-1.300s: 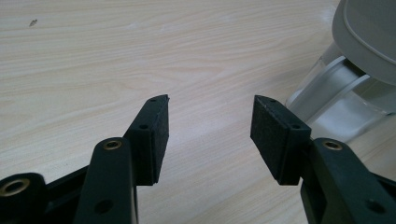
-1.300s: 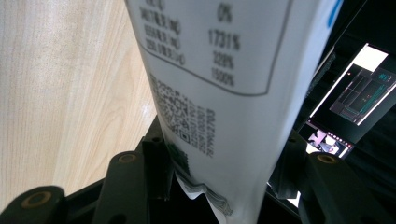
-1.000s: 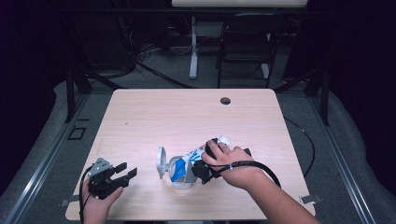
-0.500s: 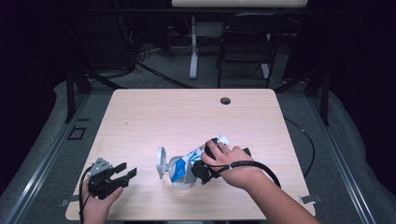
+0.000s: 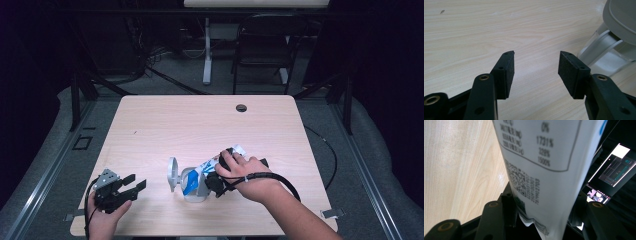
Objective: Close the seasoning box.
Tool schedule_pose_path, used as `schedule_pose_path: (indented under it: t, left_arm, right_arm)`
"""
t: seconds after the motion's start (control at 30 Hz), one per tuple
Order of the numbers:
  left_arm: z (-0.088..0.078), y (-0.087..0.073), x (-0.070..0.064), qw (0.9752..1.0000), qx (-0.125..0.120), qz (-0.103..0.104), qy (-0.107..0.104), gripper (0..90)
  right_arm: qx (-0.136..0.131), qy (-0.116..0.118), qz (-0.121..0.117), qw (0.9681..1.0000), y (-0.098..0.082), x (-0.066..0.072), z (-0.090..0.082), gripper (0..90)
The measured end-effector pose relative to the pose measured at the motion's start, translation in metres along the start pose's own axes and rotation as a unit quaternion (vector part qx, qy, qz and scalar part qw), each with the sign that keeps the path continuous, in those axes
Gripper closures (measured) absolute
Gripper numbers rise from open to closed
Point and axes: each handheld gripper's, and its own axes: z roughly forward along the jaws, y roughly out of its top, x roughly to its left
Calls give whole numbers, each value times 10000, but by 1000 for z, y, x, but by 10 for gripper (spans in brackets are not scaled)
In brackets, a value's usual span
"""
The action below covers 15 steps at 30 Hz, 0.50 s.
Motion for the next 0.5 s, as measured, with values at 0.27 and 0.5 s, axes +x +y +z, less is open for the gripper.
schedule_pose_path:
  t: [0.27, 0.5]
  left_arm:
    - [0, 0, 0, 10000, 3, -3, 0, 472]
    - [0, 0, 0, 10000, 0, 1, -3, 472]
  right_arm:
    - [32, -1, -9, 10000, 0, 0, -1, 532]
    - [54, -4, -20, 10000, 0, 0, -1, 535]
